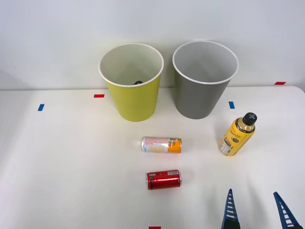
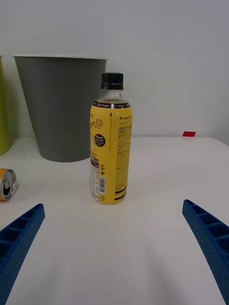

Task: Put cans in the gray bin, plastic bottles in the light green bin

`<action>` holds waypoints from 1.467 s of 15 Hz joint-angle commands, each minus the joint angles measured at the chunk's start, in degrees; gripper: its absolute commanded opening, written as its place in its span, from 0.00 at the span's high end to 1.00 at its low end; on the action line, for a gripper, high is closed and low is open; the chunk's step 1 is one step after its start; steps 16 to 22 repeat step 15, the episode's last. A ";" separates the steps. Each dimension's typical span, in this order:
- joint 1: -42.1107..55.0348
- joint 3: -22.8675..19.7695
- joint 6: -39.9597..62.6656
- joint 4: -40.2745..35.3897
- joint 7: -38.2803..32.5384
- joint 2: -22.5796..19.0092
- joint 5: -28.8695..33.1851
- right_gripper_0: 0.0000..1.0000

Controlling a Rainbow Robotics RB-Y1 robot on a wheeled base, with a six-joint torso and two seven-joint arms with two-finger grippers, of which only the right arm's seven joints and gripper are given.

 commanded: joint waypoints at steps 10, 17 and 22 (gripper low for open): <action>0.00 0.00 0.01 0.00 0.00 0.00 0.01 0.00; 0.00 0.00 0.01 0.00 0.00 0.00 0.01 0.00; 0.00 0.00 0.01 0.00 0.00 0.00 0.01 0.00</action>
